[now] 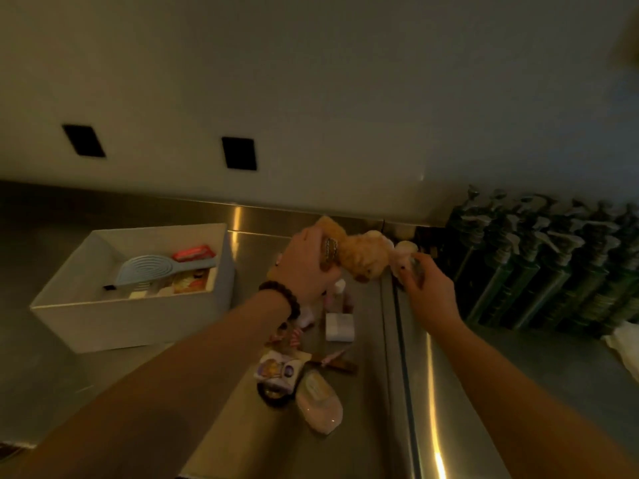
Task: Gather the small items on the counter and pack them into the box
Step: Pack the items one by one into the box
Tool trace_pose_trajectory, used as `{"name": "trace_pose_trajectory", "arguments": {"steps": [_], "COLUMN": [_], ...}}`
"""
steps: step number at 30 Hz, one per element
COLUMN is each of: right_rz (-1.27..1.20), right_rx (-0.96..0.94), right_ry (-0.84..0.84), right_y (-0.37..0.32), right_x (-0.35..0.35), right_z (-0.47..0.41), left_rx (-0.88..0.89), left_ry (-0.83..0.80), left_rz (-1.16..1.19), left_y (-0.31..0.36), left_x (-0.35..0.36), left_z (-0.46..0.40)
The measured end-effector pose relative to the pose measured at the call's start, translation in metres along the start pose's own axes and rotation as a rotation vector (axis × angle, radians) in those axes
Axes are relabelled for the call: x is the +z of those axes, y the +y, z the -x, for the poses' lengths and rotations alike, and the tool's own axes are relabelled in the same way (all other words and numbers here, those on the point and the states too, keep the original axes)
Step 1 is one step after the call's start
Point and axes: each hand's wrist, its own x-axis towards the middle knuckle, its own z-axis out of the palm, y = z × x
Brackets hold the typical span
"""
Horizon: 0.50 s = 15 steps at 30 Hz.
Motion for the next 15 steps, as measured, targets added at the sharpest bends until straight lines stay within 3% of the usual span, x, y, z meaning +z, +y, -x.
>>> {"name": "trace_pose_trajectory", "arguments": {"steps": [8,15], "right_rz": [-0.045,-0.073], "right_rx": [-0.159,-0.205], "right_ry": [-0.181,-0.235], "right_y": [-0.091,-0.161], "right_x": [0.094,0.202], "right_z": [-0.007,-0.005], "left_rx": [-0.096,-0.247], "left_ry": [0.096,0.015], "left_rz": [-0.164,-0.179], "left_y": [-0.083,-0.203], "left_x": [-0.135,-0.214], "left_z": [-0.006,0.006]}}
